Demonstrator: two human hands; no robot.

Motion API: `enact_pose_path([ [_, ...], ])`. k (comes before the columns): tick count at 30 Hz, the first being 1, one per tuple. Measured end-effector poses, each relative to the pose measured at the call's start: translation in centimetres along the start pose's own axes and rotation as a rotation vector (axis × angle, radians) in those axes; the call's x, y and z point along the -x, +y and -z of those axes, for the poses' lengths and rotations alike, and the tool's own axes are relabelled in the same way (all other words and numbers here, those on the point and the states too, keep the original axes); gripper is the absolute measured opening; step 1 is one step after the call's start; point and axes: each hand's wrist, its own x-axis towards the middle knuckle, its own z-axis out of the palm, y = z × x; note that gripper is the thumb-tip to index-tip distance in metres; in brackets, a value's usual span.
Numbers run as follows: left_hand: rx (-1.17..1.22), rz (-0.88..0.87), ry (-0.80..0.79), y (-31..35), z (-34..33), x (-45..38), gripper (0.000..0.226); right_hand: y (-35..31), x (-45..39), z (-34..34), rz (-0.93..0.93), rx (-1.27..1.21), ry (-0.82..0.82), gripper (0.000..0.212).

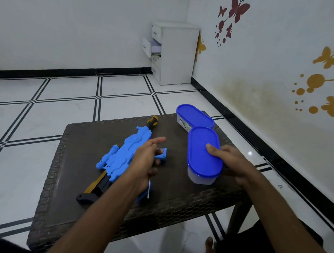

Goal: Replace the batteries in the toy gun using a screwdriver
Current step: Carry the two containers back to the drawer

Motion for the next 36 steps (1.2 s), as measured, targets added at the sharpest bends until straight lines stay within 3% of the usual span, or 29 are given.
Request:
enact_pose_path([
  [1,-0.046,0.019,-0.019,0.3,0.1,0.3,0.033,-0.6,0.5,-0.7,0.027,-0.026,-0.042,0.047],
  [4,-0.160,0.077,-0.079,0.5,-0.1,0.6,0.080,-2.2,1.6,-3.1,0.118,-0.045,-0.154,0.051],
  [5,-0.169,0.081,-0.089,0.7,-0.3,0.7,0.080,-2.8,1.8,-4.0,0.144,-0.038,-0.180,0.052],
  [9,-0.076,0.060,-0.045,2.0,0.8,0.4,0.045,-4.7,1.2,-6.0,0.189,-0.027,-0.225,0.052],
  [12,-0.093,0.050,-0.038,3.0,2.7,-0.6,0.046,-6.2,-2.0,-5.4,0.286,0.114,0.016,0.041],
  [15,-0.084,0.073,-0.052,4.1,4.3,-2.6,0.039,-7.7,-7.6,-4.1,0.374,0.475,0.271,0.041],
  [19,-0.101,0.105,-0.083,5.8,5.4,-6.9,0.038,-9.2,-15.5,-2.2,0.159,0.948,0.230,0.081],
  [22,-0.123,0.159,-0.136,6.6,6.1,-11.2,0.037,-9.2,-19.7,-1.5,0.023,1.017,0.141,0.087],
  [25,-0.160,0.202,-0.166,7.5,6.2,-14.2,0.038,-8.8,-21.3,-1.0,-0.051,0.977,0.136,0.073],
  [29,-0.154,0.304,-0.171,9.0,6.2,-15.3,0.043,-8.4,-20.6,-1.4,-0.174,0.710,0.090,0.058],
  [36,-0.142,0.440,-0.109,13.4,8.1,-10.6,0.049,-10.2,-13.9,-5.5,-0.304,0.223,0.146,0.045],
])
